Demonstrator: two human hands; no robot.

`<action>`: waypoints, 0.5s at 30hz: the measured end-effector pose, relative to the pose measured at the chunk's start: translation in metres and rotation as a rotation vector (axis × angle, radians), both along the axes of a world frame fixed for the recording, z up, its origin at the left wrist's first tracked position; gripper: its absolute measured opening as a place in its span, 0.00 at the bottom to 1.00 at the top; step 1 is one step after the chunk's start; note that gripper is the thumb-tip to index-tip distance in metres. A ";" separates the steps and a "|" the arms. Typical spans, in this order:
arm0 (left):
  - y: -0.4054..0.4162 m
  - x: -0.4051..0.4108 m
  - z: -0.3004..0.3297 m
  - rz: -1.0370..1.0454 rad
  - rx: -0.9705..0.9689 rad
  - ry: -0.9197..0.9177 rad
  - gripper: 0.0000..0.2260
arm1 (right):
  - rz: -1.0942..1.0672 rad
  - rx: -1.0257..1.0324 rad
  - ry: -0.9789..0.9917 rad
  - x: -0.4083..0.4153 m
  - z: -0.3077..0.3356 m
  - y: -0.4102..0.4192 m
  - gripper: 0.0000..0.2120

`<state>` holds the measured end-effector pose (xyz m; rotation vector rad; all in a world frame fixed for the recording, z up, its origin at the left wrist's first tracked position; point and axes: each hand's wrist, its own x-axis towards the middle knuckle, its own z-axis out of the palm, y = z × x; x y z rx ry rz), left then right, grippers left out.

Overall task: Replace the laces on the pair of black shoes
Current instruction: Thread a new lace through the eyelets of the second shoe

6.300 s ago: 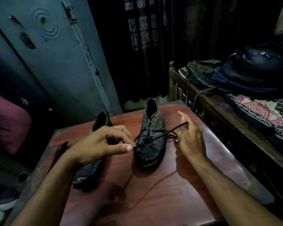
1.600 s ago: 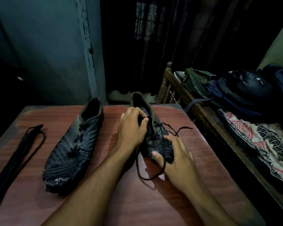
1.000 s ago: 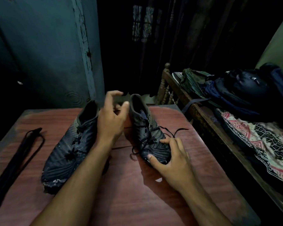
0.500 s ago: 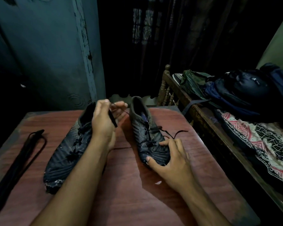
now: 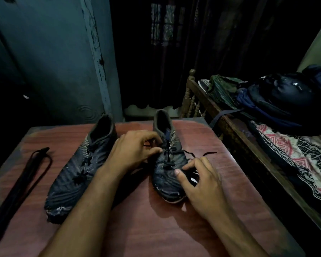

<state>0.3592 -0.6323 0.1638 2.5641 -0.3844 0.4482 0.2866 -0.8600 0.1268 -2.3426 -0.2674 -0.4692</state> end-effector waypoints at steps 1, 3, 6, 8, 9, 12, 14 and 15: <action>0.000 0.001 -0.002 -0.019 -0.008 -0.046 0.10 | -0.004 -0.025 -0.060 0.004 0.003 -0.001 0.13; 0.000 0.002 -0.005 -0.029 -0.037 -0.110 0.05 | 0.060 -0.112 -0.162 0.022 0.012 -0.004 0.10; 0.000 0.006 -0.010 -0.029 -0.068 -0.109 0.06 | 0.318 -0.273 -0.196 0.057 0.028 -0.007 0.19; 0.000 0.005 -0.012 -0.059 -0.109 -0.074 0.11 | 0.438 -0.342 -0.206 0.076 0.033 -0.004 0.15; 0.001 0.004 -0.012 -0.074 -0.112 -0.056 0.14 | 0.465 -0.358 -0.218 0.081 0.034 -0.004 0.12; 0.003 0.005 -0.010 -0.089 -0.082 -0.032 0.16 | 0.490 -0.317 -0.268 0.089 0.033 -0.008 0.07; 0.003 0.008 -0.010 -0.089 -0.101 -0.044 0.12 | 0.498 -0.226 -0.290 0.090 0.031 -0.012 0.05; 0.003 0.009 -0.012 -0.083 -0.114 -0.056 0.10 | 0.508 -0.173 -0.278 0.090 0.029 -0.013 0.05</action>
